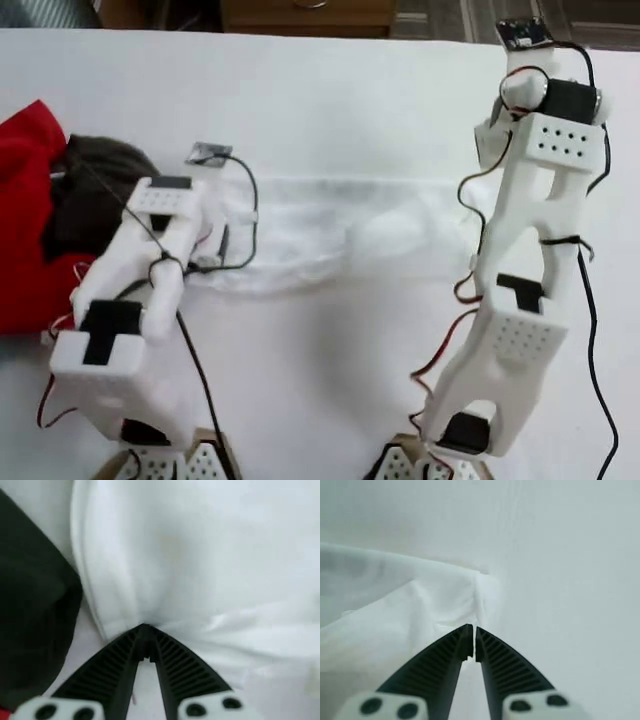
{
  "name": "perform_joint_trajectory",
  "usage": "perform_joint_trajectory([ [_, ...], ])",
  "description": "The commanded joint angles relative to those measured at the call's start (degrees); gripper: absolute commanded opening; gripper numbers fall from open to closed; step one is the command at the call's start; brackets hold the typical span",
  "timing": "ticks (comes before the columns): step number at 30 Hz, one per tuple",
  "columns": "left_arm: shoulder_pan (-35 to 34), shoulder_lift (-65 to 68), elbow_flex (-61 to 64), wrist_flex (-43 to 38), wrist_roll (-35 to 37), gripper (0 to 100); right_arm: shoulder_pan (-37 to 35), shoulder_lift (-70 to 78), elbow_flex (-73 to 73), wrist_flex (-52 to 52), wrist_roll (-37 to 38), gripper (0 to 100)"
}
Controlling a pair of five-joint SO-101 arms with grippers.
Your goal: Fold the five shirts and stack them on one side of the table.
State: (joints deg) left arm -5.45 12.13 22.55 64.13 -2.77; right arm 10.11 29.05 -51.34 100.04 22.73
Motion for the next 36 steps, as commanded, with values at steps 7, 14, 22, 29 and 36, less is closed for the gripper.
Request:
perform_joint_trajectory([
  [7,-1.8,-2.5,-1.1,1.0,-2.1,3,-2.6,-18.2,22.4,-2.7,-0.4,2.4],
  [14,-3.7,-2.5,-14.2,8.8,-2.3,3,-0.5,-27.5,44.3,-15.1,-0.1,2.4],
  [22,-12.1,4.0,-19.6,-0.8,-5.8,3,0.0,-41.8,71.6,-29.0,0.0,2.4],
  [29,-23.7,15.4,-23.2,-4.4,-9.7,3,3.7,-48.9,91.5,-41.3,0.0,2.4],
  [36,-36.0,16.0,-35.7,-0.9,-13.1,3,9.3,-54.0,108.4,-57.3,0.0,2.4],
])
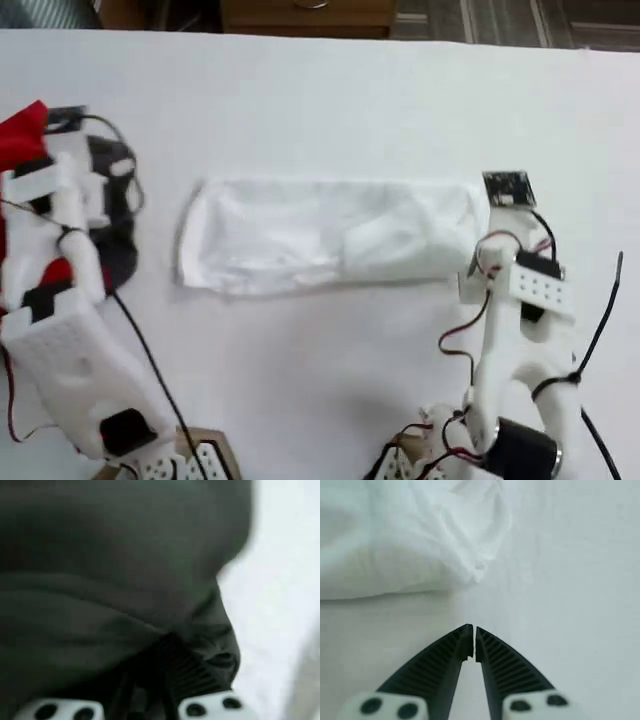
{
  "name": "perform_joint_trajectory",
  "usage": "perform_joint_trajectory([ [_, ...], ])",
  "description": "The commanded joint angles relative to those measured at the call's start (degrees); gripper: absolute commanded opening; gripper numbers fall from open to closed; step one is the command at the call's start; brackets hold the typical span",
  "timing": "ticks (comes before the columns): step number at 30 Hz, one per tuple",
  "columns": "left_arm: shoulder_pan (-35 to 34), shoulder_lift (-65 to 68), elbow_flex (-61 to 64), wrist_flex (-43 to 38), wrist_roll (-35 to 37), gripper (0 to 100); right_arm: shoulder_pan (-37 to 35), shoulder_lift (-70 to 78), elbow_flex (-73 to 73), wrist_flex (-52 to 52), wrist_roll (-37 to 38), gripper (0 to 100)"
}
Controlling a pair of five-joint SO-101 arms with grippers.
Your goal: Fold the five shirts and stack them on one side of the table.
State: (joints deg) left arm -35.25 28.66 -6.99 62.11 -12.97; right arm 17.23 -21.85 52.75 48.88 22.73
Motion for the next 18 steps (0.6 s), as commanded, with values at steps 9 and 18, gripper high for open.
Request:
perform_joint_trajectory([
  [9,-10.5,-1.3,-8.0,9.0,-7.3,3,3.0,-3.7,12.5,-15.8,-0.2,2.5],
  [18,8.2,-5.7,-25.2,23.4,1.1,3,3.0,-3.4,12.6,-15.9,-0.2,2.5],
])
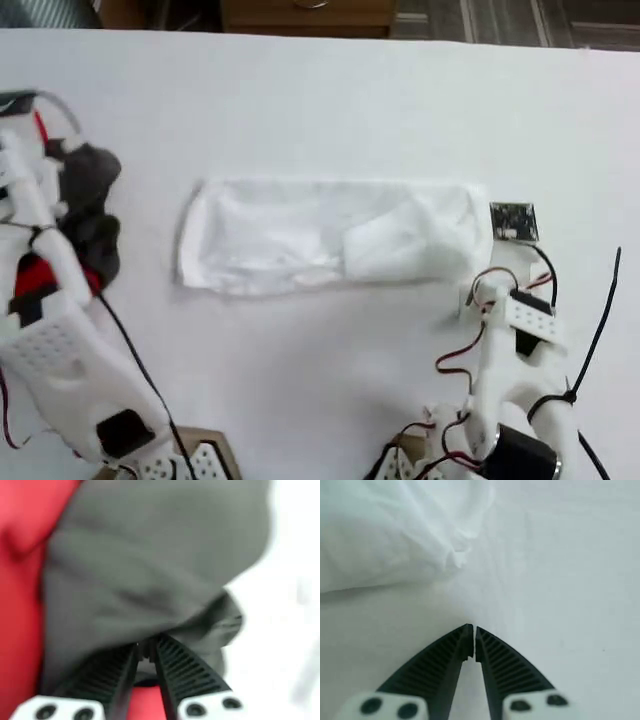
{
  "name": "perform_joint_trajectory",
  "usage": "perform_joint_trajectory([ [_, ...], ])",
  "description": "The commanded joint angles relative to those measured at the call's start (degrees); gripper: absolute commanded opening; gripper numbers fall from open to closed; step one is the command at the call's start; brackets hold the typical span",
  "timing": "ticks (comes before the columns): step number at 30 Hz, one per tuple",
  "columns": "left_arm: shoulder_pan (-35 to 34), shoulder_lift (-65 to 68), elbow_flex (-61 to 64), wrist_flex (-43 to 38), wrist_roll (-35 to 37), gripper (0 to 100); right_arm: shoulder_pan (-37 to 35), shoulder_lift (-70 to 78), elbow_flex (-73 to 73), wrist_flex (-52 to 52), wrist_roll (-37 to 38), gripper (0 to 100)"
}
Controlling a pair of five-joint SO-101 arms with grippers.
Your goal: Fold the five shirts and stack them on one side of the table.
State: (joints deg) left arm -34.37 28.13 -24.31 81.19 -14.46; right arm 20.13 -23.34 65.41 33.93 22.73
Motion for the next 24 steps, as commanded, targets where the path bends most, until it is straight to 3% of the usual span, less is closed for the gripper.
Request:
perform_joint_trajectory([
  [1,10.0,-5.2,-9.9,5.7,3.5,3,0.1,-1.9,-0.1,-0.9,-0.3,2.5],
  [5,20.0,-2.7,-13.3,7.2,5.5,6,0.1,-1.9,-0.1,-0.9,-0.3,2.5],
  [9,25.5,4.0,-13.4,1.8,8.2,17,0.0,-1.9,-0.1,-0.9,-0.3,2.5],
  [15,26.5,13.7,-13.7,-5.5,12.0,16,0.0,-1.9,-0.1,-0.9,-0.3,2.5],
  [24,27.1,20.6,-22.9,-5.6,12.7,16,0.0,-1.9,-0.1,-1.0,-0.3,2.5],
])
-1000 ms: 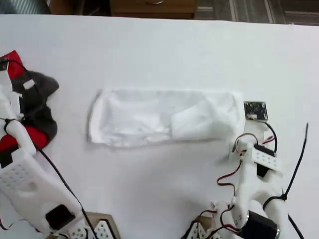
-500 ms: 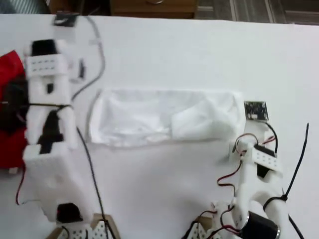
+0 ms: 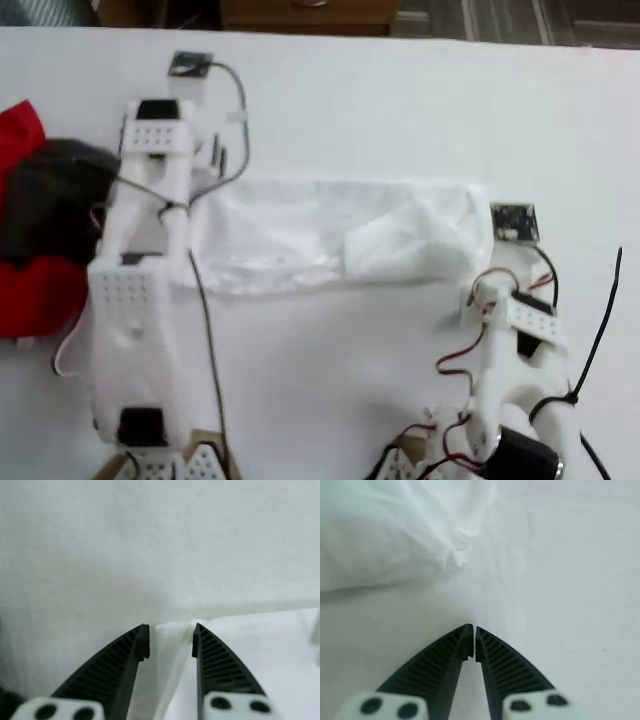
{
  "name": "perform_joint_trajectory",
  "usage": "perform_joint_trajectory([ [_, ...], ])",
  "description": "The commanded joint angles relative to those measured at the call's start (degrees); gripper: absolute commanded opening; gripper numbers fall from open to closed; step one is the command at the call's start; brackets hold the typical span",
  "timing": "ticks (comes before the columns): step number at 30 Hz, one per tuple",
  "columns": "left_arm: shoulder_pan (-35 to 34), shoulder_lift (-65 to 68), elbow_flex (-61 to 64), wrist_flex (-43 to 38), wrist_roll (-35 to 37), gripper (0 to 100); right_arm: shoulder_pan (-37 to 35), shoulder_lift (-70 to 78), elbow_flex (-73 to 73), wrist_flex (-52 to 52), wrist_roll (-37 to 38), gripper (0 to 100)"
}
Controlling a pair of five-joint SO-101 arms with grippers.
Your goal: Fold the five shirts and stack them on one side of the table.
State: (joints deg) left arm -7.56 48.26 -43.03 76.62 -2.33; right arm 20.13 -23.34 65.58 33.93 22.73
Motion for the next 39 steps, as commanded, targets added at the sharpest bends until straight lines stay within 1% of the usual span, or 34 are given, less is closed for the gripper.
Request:
perform_joint_trajectory([
  [1,0.2,1.6,-5.2,-1.0,0.5,16,0.0,-1.9,-0.3,-1.0,-0.3,2.5],
  [3,0.0,3.9,-7.3,-0.7,0.5,15,0.0,-1.9,-0.3,-1.0,-0.3,2.5],
  [7,-0.3,6.9,-10.7,0.5,0.6,2,0.0,-1.9,-0.3,-1.0,-0.3,2.5],
  [9,-0.1,7.6,-12.8,2.0,0.6,3,0.0,-1.9,-0.3,-1.0,-0.3,2.5],
  [11,-0.1,7.9,-15.2,3.2,0.7,3,0.0,-1.9,-0.3,-1.0,-0.3,2.5],
  [15,-0.2,8.1,-20.5,4.9,3.8,3,0.0,-1.9,-0.3,-1.0,-0.3,2.5],
  [18,-0.2,8.3,-23.1,6.0,4.7,3,0.0,-1.9,-0.3,-1.0,-0.3,2.5],
  [24,-3.3,8.4,-21.3,6.2,14.0,3,0.0,-1.9,-0.3,-1.0,-0.3,2.5],
  [26,-3.6,8.4,-19.6,6.2,14.3,3,0.0,-1.9,-0.3,-1.0,-0.3,2.5],
  [28,-3.5,8.4,-17.6,6.2,11.5,4,0.0,-1.9,-0.3,-1.0,-0.3,2.5],
  [30,-3.3,8.4,-16.1,6.2,8.6,9,0.0,-1.9,-0.3,-1.0,-0.3,2.5],
  [33,-4.1,8.3,-15.7,6.4,8.2,20,0.0,-1.9,-0.3,-1.0,-0.3,2.5],
  [34,-4.8,7.8,-16.0,6.9,8.3,21,0.0,-1.9,-0.3,-1.0,-0.2,2.5],
  [36,-6.1,7.6,-17.0,7.6,8.4,21,0.0,-1.9,-0.3,-1.0,-0.2,2.5],
  [39,-7.4,8.1,-20.2,11.7,8.1,21,0.0,-1.9,-0.3,-1.0,-0.2,2.5],
])
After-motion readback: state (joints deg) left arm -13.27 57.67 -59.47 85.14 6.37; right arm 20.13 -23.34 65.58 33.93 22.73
